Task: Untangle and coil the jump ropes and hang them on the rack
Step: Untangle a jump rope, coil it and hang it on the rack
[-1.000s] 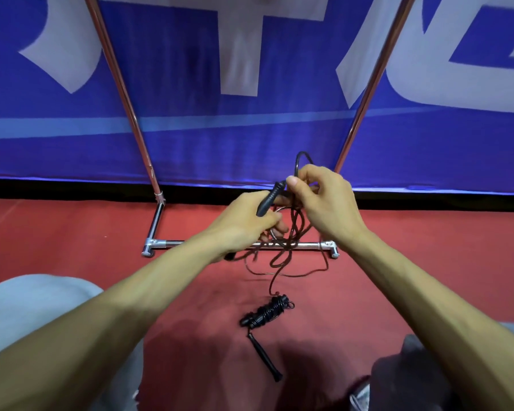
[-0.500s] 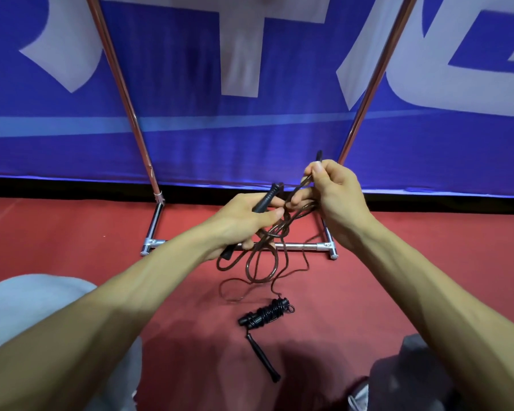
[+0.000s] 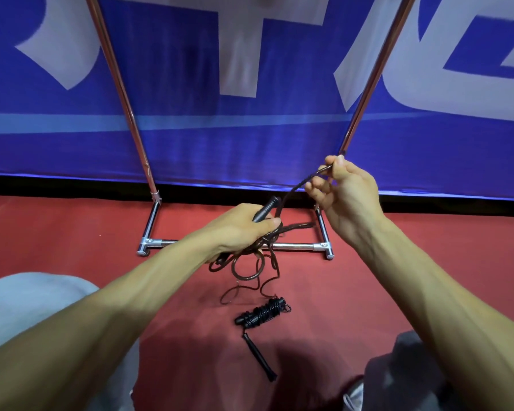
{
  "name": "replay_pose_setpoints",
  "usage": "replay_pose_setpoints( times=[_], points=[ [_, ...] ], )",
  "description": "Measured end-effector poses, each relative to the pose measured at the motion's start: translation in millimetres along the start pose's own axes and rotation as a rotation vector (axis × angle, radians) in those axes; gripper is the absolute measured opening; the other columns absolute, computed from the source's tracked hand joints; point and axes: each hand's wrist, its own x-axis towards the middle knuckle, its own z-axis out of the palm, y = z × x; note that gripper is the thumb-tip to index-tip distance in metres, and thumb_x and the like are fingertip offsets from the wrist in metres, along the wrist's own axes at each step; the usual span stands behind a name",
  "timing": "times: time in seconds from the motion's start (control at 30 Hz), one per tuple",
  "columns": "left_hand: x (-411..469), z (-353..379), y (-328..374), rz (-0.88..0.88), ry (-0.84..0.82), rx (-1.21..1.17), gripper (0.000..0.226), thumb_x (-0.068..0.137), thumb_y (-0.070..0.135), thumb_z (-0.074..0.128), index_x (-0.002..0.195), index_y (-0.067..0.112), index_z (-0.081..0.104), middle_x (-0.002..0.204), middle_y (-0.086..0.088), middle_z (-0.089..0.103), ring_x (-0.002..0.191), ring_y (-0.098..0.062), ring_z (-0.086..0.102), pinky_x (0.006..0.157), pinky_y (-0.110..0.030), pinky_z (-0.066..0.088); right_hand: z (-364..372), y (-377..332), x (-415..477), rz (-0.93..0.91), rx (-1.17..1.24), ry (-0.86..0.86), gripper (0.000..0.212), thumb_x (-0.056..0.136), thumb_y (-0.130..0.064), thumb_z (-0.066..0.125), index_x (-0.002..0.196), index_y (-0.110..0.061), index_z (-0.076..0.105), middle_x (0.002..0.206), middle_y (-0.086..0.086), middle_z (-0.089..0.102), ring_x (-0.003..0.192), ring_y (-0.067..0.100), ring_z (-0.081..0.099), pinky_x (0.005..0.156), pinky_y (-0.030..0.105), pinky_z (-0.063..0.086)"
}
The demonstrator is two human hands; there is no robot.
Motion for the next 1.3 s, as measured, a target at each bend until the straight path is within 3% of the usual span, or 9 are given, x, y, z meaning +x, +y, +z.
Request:
replay_pose_setpoints(
  times=[0.2,0.33,0.4,0.67,0.77,0.87,0.97,1.17,1.3],
  points=[
    [2.6,0.3,0.0,-0.081,0.269,-0.269,0.017,0.097,0.022,0.057,0.090,0.007,0.059,0.076,-0.008,0.061,0.047,-0.015,0.049,0.039,-0.022,0.039,-0.8,20.4,-2.7,0.085,-0.569,-0.223,0.018,0.096,-0.023,0.055,0.086,-0.010,0.063,0.084,0.007,0.062,0.063,0.014,0.054,0.071,0.028,0.048],
    [3.4,-0.9,5.2,-0.127,0.297,-0.548,0.013,0.099,0.010,0.052,0.089,0.006,0.059,0.075,-0.009,0.058,0.053,-0.015,0.054,0.045,-0.023,0.050,-2.3,32.2,-9.0,-0.118,-1.274,-0.382,0.030,0.085,-0.051,0.061,0.081,-0.022,0.065,0.075,-0.008,0.066,0.072,0.008,0.060,0.068,0.024,0.046],
    [2.2,-4.1,8.8,-0.133,0.335,-0.644,0.009,0.098,0.005,0.051,0.093,0.003,0.058,0.073,-0.011,0.058,0.048,-0.014,0.056,0.048,-0.021,0.052,-2.2,36.9,-14.5,-0.157,-1.368,-0.366,0.040,0.080,-0.063,0.059,0.083,-0.024,0.063,0.071,-0.008,0.065,0.067,0.006,0.059,0.061,0.023,0.044],
    [-8.1,-11.4,18.5,0.065,0.309,-0.627,0.006,0.098,0.008,0.055,0.093,0.004,0.053,0.081,-0.012,0.063,0.065,-0.020,0.067,0.073,-0.033,0.061,-1.5,27.1,-15.1,0.040,-0.861,-0.331,0.009,0.086,-0.022,0.067,0.087,-0.013,0.070,0.084,0.017,0.069,0.061,0.018,0.064,0.058,0.026,0.049],
    [-11.2,-9.2,19.6,0.095,0.241,-0.572,0.010,0.097,0.007,0.055,0.089,0.007,0.051,0.079,-0.012,0.060,0.067,-0.021,0.065,0.070,-0.032,0.061,-4.9,30.8,-12.6,-0.036,-1.007,-0.317,0.012,0.084,-0.017,0.061,0.080,-0.011,0.072,0.074,0.011,0.069,0.061,0.015,0.061,0.065,0.034,0.052],
    [-11.0,-3.8,15.4,0.192,0.259,-0.062,0.012,0.098,0.014,0.053,0.088,0.009,0.050,0.083,-0.010,0.061,0.068,-0.017,0.063,0.072,-0.031,0.052,-6.2,37.0,-10.8,-0.025,-1.166,-0.324,0.025,0.081,-0.019,0.059,0.068,0.002,0.062,0.059,0.007,0.056,0.056,0.016,0.050,0.060,0.034,0.045],
    [-6.8,0.5,9.0,0.222,0.348,0.243,0.019,0.100,0.021,0.049,0.083,0.013,0.044,0.082,0.003,0.042,0.072,-0.014,0.044,0.069,-0.030,0.033,-7.0,39.6,-7.8,-0.001,-1.105,-0.311,0.028,0.085,-0.017,0.059,0.061,-0.005,0.058,0.051,-0.002,0.053,0.051,0.014,0.049,0.057,0.030,0.041],
    [3.1,3.2,3.7,0.005,0.353,-0.052,0.015,0.100,0.023,0.048,0.090,0.012,0.049,0.084,0.000,0.047,0.069,-0.014,0.042,0.062,-0.027,0.033,1.3,34.4,-9.6,-0.057,-0.736,-0.292,0.015,0.089,-0.005,0.060,0.080,-0.007,0.071,0.059,-0.003,0.060,0.054,0.007,0.047,0.057,0.020,0.038],
    [0.2,0.3,6.4,-0.048,0.267,-0.416,0.007,0.099,0.023,0.051,0.093,0.019,0.052,0.104,-0.004,0.063,0.087,-0.020,0.068,0.067,-0.038,0.057,0.3,30.1,-9.6,0.009,-0.562,-0.310,0.017,0.086,0.007,0.055,0.090,0.001,0.071,0.069,0.004,0.066,0.060,0.006,0.053,0.061,0.015,0.039]
  ],
)
